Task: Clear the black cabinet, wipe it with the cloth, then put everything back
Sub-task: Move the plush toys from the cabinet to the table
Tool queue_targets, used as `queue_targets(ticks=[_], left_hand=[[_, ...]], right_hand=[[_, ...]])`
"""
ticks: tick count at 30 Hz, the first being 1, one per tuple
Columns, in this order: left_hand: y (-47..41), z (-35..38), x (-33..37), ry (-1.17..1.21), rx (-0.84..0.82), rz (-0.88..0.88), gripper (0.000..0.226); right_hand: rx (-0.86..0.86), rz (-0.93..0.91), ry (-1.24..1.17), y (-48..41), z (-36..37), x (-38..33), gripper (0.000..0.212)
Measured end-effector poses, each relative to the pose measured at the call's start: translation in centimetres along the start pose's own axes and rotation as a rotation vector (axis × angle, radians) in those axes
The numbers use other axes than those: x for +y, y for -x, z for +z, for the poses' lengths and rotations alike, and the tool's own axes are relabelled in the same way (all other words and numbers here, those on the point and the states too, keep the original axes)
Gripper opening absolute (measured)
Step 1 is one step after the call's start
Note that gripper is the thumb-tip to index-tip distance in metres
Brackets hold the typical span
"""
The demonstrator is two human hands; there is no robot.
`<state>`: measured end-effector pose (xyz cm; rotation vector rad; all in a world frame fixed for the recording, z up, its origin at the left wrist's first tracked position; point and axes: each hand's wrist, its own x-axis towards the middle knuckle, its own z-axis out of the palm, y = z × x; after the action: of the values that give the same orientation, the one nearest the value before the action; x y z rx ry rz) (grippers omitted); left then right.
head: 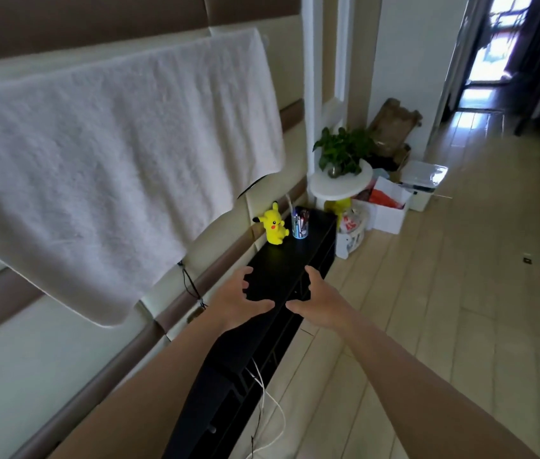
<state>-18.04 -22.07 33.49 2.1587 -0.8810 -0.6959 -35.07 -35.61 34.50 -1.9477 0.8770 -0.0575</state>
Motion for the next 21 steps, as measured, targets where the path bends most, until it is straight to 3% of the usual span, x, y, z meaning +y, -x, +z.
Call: queue_targets(ticks=[21], left_hand=[[-14.1,-8.1,-3.1,0.061,0.021,0.038,0.086]], right_hand=[[0.060,0.040,0.024,-15.3,0.5,-7.2,0.101]])
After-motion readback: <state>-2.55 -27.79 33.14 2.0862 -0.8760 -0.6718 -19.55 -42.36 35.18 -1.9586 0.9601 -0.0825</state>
